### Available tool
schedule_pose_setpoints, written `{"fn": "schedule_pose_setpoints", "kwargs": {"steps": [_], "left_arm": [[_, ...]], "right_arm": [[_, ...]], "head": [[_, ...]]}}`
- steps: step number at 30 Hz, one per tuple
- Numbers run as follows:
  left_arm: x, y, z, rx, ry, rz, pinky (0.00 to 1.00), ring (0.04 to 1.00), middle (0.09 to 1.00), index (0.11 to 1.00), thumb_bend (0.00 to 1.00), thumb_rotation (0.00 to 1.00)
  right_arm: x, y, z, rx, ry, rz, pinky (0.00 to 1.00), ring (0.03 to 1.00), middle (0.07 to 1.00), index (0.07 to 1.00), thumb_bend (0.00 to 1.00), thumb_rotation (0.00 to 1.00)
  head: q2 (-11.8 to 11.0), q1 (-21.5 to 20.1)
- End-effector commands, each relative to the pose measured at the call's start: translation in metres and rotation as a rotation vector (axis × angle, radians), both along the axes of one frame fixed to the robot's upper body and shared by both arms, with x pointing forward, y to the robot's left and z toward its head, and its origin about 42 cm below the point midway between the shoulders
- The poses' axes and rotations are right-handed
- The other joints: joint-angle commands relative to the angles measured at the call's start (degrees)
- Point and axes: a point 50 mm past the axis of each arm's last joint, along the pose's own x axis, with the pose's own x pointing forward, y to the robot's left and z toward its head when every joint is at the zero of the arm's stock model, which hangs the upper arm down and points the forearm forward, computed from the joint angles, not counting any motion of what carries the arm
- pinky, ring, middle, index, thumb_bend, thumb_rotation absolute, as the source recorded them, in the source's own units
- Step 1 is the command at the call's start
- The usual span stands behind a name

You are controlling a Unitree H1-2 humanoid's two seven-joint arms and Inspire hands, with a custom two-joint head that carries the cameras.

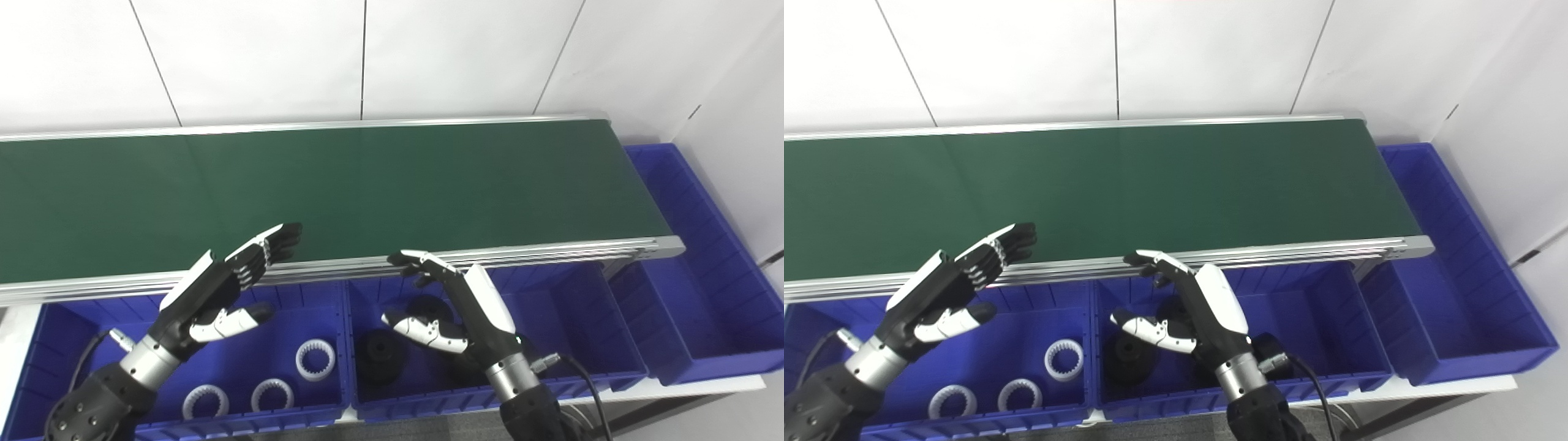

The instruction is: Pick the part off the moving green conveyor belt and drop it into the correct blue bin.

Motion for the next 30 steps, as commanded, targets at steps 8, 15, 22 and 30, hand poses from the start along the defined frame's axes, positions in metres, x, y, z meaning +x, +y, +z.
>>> {"fn": "schedule_pose_setpoints", "kwargs": {"steps": [8,15,22,30], "left_arm": [[-0.024,-0.001,-0.002,-0.009,-0.047,0.026,0.92,0.958,0.970,0.946,0.46,0.66],[-0.036,0.001,-0.005,0.010,-0.051,0.032,0.93,0.970,0.980,0.953,0.45,0.69],[-0.038,0.000,-0.005,0.005,-0.050,0.031,0.94,0.978,0.987,0.959,0.43,0.67],[-0.038,0.000,0.001,0.000,-0.049,0.031,0.93,0.973,0.983,0.954,0.43,0.67]], "right_arm": [[-0.004,0.009,0.018,0.020,-0.029,0.167,0.81,0.883,0.923,0.905,0.48,0.95],[-0.008,0.012,0.003,-0.014,0.021,0.211,0.87,0.934,0.964,0.944,0.46,1.00],[-0.009,0.011,-0.002,-0.027,0.038,0.233,0.88,0.943,0.973,0.959,0.45,1.00],[-0.012,0.008,-0.004,-0.024,0.077,0.259,0.89,0.949,0.983,0.968,0.46,1.00]], "head": [[0.3,1.7],[-0.2,2.4],[-0.5,3.3],[-0.1,3.5]]}}
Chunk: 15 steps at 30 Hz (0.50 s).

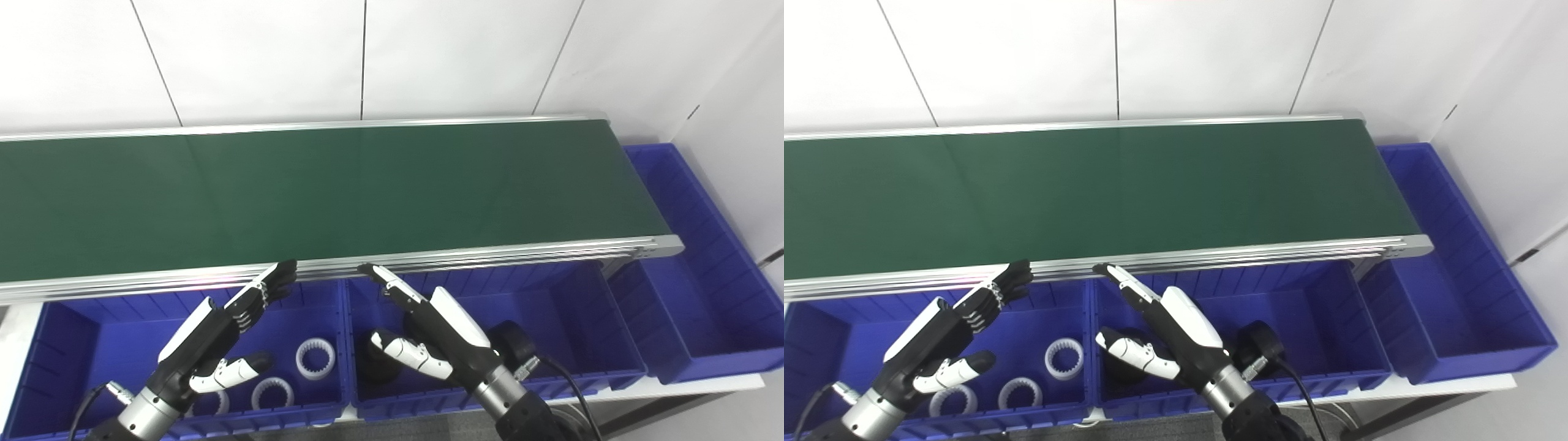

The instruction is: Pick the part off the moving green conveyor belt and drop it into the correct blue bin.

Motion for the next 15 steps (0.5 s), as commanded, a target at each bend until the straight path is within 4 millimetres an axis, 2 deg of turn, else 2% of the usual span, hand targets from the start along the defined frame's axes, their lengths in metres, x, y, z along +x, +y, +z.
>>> {"fn": "schedule_pose_setpoints", "kwargs": {"steps": [1,15], "left_arm": [[0.0018,-0.0004,0.0115,-0.014,-0.045,0.000,0.93,0.972,0.983,0.953,0.43,0.67],[0.0028,-0.0016,0.0118,-0.012,-0.041,-0.001,0.94,0.972,0.982,0.952,0.44,0.68]], "right_arm": [[-0.0013,0.0016,0.0104,0.040,-0.053,0.027,0.89,0.949,0.983,0.968,0.46,1.00],[-0.0058,-0.0022,0.0058,0.059,-0.022,0.020,0.91,0.960,0.987,0.975,0.46,1.00]], "head": [[0.3,0.3],[0.1,0.5]]}}
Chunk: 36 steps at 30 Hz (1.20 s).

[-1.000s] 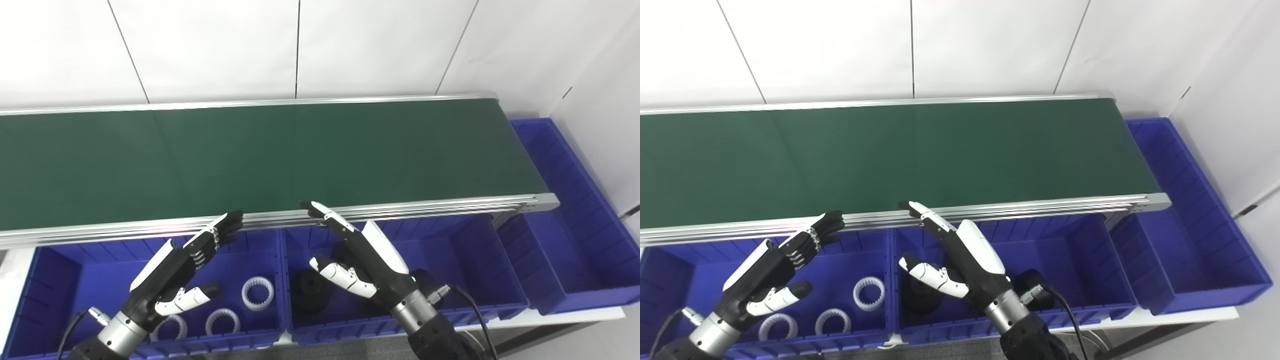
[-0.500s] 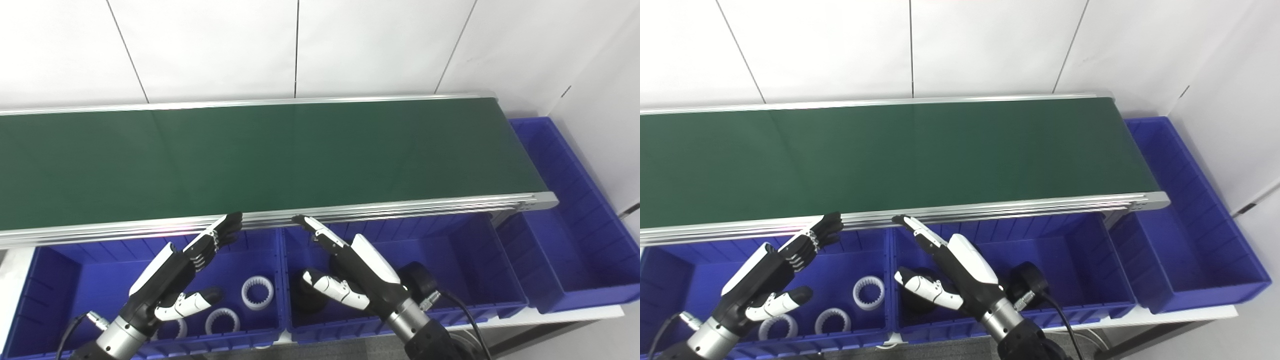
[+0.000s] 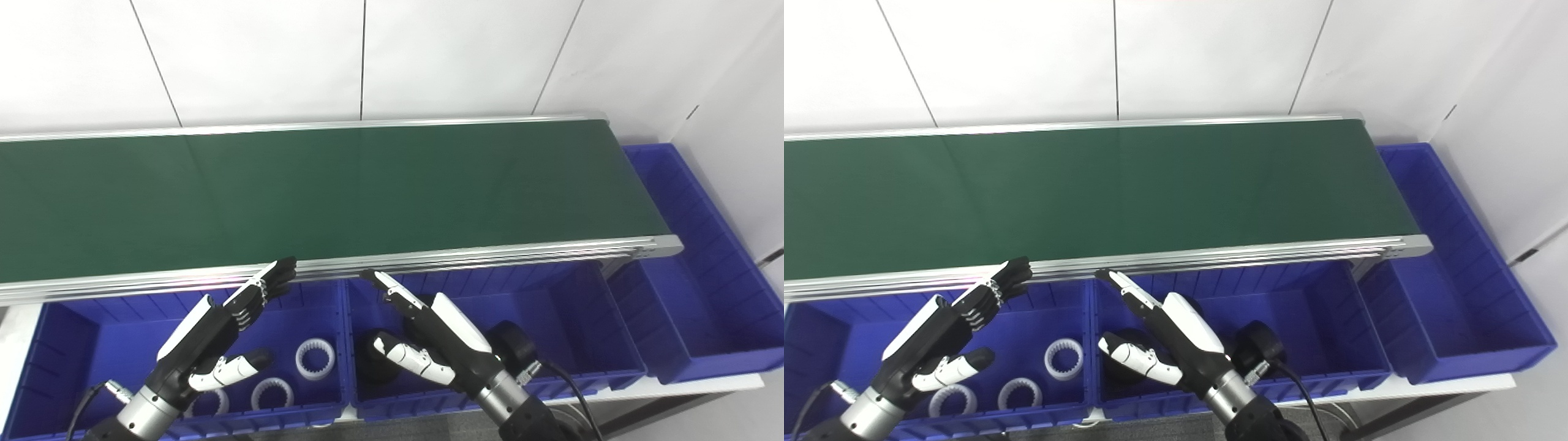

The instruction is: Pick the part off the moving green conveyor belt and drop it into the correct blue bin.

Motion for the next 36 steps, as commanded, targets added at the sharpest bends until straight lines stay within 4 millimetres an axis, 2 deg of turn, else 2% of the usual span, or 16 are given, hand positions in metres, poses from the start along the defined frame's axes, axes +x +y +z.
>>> {"fn": "schedule_pose_setpoints", "kwargs": {"steps": [1,17,22,30,36], "left_arm": [[0.002,-0.001,0.010,-0.011,-0.050,-0.005,0.94,0.972,0.980,0.950,0.44,0.68],[0.000,0.000,0.007,-0.013,-0.046,-0.012,0.94,0.974,0.983,0.959,0.41,0.66],[-0.002,0.001,0.006,-0.009,-0.048,-0.011,0.94,0.974,0.978,0.956,0.44,0.69],[-0.007,0.000,0.003,-0.004,-0.049,-0.010,0.94,0.972,0.978,0.953,0.42,0.67],[-0.009,-0.001,0.003,0.010,-0.061,-0.010,0.92,0.965,0.977,0.956,0.42,0.69]], "right_arm": [[-0.002,0.001,0.008,0.043,-0.045,0.016,0.91,0.960,0.987,0.974,0.45,1.00],[-0.011,-0.002,0.007,0.036,-0.037,-0.008,0.92,0.967,0.990,0.981,0.43,1.00],[-0.012,-0.003,0.007,0.040,-0.039,-0.008,0.92,0.964,0.988,0.980,0.43,1.00],[-0.015,-0.005,0.008,0.036,-0.031,-0.010,0.92,0.965,0.990,0.980,0.43,1.00],[-0.015,-0.006,0.009,0.028,-0.044,-0.012,0.92,0.966,0.989,0.979,0.41,1.00]], "head": [[0.0,0.1],[-0.2,-0.6],[-1.4,0.0],[-2.9,1.7],[-2.3,1.2]]}}
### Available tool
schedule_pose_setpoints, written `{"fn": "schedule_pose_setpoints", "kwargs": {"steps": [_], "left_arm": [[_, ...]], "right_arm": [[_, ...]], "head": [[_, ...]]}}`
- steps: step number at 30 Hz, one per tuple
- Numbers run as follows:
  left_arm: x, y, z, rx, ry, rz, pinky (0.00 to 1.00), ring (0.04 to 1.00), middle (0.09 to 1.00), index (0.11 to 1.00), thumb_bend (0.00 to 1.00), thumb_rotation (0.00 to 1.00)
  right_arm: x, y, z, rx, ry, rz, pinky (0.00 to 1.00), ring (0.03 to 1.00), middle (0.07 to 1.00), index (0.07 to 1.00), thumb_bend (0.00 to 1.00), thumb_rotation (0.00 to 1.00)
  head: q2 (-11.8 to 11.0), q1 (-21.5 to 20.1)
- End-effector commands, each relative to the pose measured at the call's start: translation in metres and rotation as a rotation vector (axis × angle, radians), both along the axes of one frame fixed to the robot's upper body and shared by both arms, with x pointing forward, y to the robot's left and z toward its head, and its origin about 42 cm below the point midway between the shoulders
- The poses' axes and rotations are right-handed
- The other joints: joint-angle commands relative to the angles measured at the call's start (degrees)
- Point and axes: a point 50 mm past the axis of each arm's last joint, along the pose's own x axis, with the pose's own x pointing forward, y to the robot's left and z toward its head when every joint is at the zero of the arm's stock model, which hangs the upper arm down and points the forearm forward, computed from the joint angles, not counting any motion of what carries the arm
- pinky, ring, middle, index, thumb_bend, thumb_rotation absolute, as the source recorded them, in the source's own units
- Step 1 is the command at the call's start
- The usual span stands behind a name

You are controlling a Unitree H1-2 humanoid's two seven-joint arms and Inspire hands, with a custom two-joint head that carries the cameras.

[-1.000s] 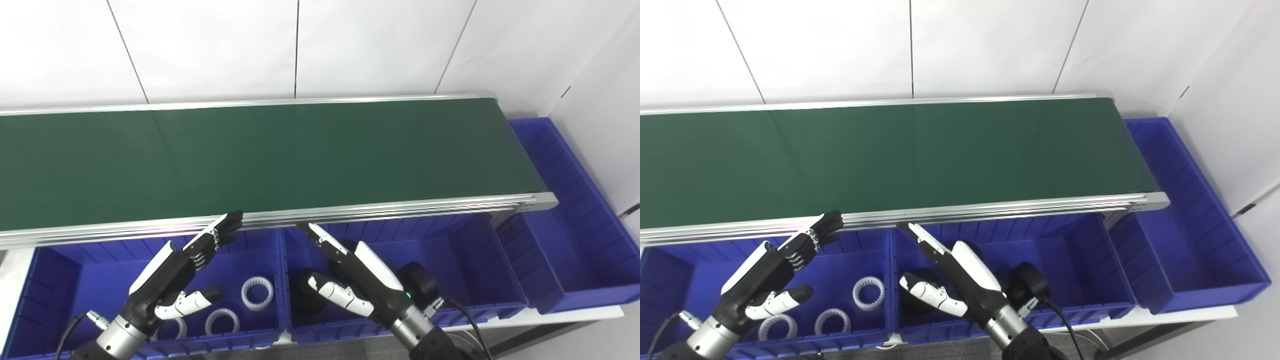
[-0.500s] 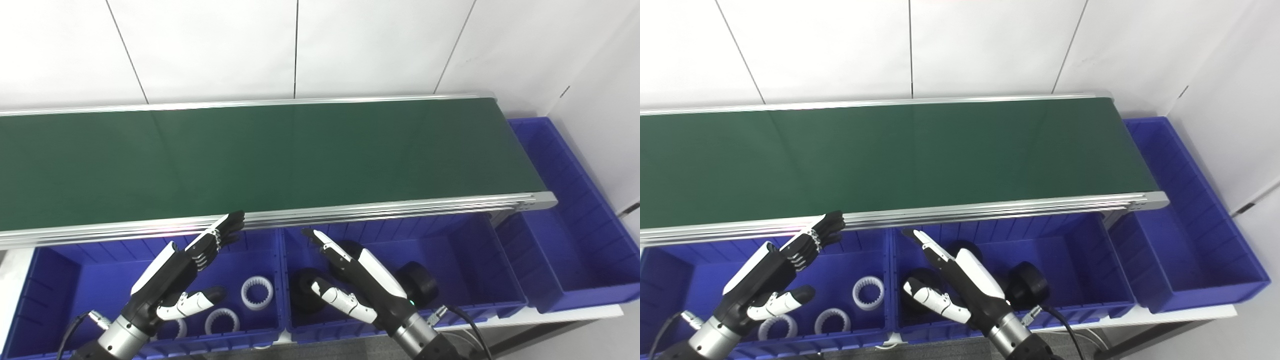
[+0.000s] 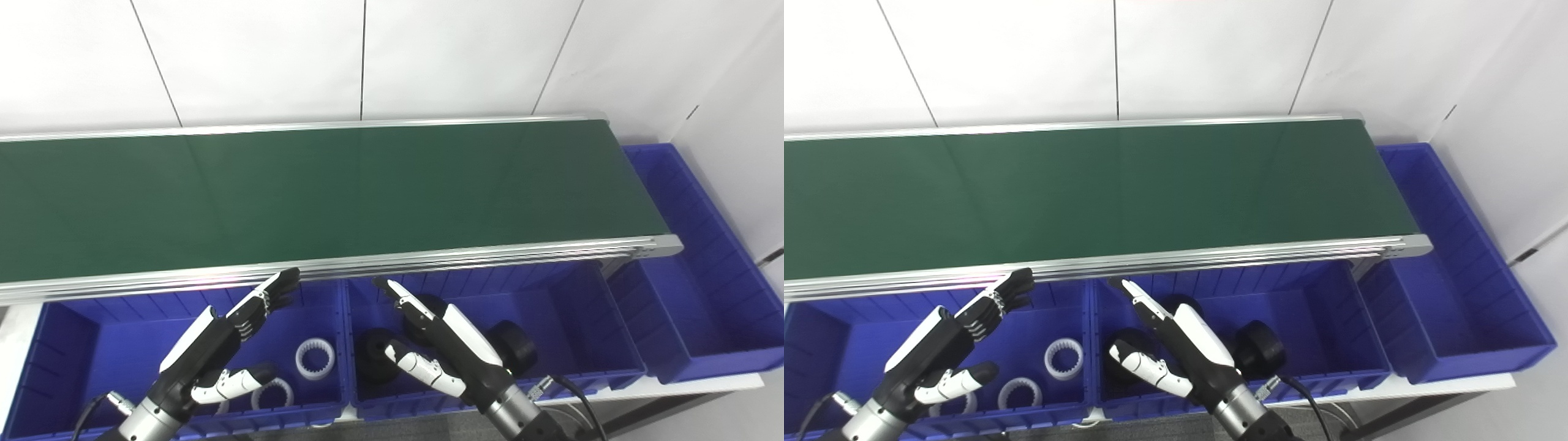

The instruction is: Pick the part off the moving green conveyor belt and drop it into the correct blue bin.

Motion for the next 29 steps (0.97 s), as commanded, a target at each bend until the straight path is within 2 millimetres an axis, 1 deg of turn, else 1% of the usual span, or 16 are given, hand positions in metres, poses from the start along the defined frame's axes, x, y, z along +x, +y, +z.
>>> {"fn": "schedule_pose_setpoints", "kwargs": {"steps": [1,4,6,8,10,11,13,14,15,18,20,21,22,24,27,29], "left_arm": [[0.003,0.000,0.011,-0.006,-0.064,-0.006,0.92,0.967,0.979,0.958,0.42,0.69],[0.003,0.000,0.011,-0.007,-0.066,-0.007,0.93,0.970,0.980,0.959,0.42,0.70],[0.003,0.000,0.010,-0.008,-0.064,-0.005,0.93,0.969,0.979,0.958,0.42,0.70],[0.003,-0.001,0.007,-0.013,-0.063,-0.006,0.93,0.967,0.975,0.955,0.42,0.68],[0.003,-0.003,0.002,-0.012,-0.066,-0.010,0.93,0.963,0.974,0.955,0.42,0.66],[0.002,-0.004,-0.002,-0.009,-0.067,-0.011,0.93,0.957,0.970,0.952,0.43,0.65],[0.001,-0.006,-0.011,0.000,-0.060,-0.010,0.90,0.944,0.962,0.946,0.45,0.63],[0.001,-0.007,-0.015,0.008,-0.054,-0.006,0.90,0.941,0.960,0.944,0.45,0.63],[0.001,-0.008,-0.018,0.013,-0.048,-0.003,0.89,0.937,0.958,0.940,0.46,0.61],[0.002,-0.012,-0.018,0.028,-0.058,0.005,0.88,0.933,0.945,0.923,0.45,0.53],[0.003,-0.012,-0.016,0.031,-0.071,0.017,0.87,0.924,0.937,0.915,0.45,0.50],[0.004,-0.011,-0.013,0.027,-0.080,0.022,0.86,0.922,0.937,0.915,0.45,0.48],[0.004,-0.010,-0.011,0.022,-0.087,0.026,0.86,0.923,0.941,0.917,0.45,0.46],[0.005,-0.008,-0.008,0.011,-0.093,0.034,0.86,0.926,0.945,0.919,0.45,0.47],[0.004,-0.004,-0.007,0.011,-0.097,0.047,0.88,0.934,0.949,0.925,0.45,0.51],[0.002,-0.003,-0.006,0.005,-0.093,0.050,0.89,0.937,0.953,0.932,0.44,0.55]], "right_arm": [[0.001,0.001,0.011,0.024,-0.071,0.017,0.92,0.966,0.989,0.978,0.42,1.00],[0.003,0.000,0.012,0.029,-0.069,0.017,0.93,0.966,0.990,0.977,0.42,1.00],[0.003,0.000,0.010,0.034,-0.068,0.018,0.92,0.966,0.991,0.977,0.42,1.00],[0.002,0.000,0.008,0.035,-0.063,0.020,0.93,0.966,0.992,0.978,0.43,1.00],[0.000,0.000,0.004,0.036,-0.056,0.021,0.93,0.967,0.992,0.980,0.43,1.00],[-0.002,-0.001,0.001,0.036,-0.053,0.020,0.92,0.965,0.990,0.980,0.42,1.00],[-0.006,-0.004,-0.004,0.032,-0.046,0.019,0.91,0.964,0.992,0.983,0.45,1.00],[-0.009,-0.005,-0.006,0.031,-0.049,0.021,0.91,0.964,0.993,0.984,0.46,1.00],[-0.010,-0.006,-0.008,0.033,-0.055,0.022,0.91,0.968,0.995,0.984,0.46,1.00],[-0.011,-0.008,-0.009,0.038,-0.089,0.024,0.92,0.977,0.999,0.981,0.43,1.00],[-0.011,-0.009,-0.008,0.036,-0.100,0.021,0.92,0.978,0.998,0.979,0.42,1.00],[-0.010,-0.010,-0.007,0.043,-0.108,0.018,0.93,0.977,0.995,0.976,0.42,1.00],[-0.009,-0.010,-0.006,0.050,-0.116,0.016,0.93,0.976,0.993,0.973,0.42,1.00],[-0.007,-0.010,-0.005,0.063,-0.122,0.013,0.94,0.977,0.994,0.974,0.41,1.00],[-0.005,-0.008,-0.004,0.063,-0.118,0.011,0.94,0.976,0.997,0.977,0.44,1.00],[-0.004,-0.006,-0.004,0.059,-0.116,0.012,0.93,0.974,0.995,0.977,0.43,1.00]], "head": [[0.4,-0.2],[0.6,-0.5],[-0.1,0.0],[-2.0,1.1],[-4.9,3.0],[-6.8,4.6],[-9.6,7.2],[-10.3,7.8],[-11.5,9.0],[-11.8,9.7],[-11.7,9.7],[-10.2,9.4],[-9.9,9.1],[-8.9,8.3],[-8.2,7.7],[-7.7,7.4]]}}
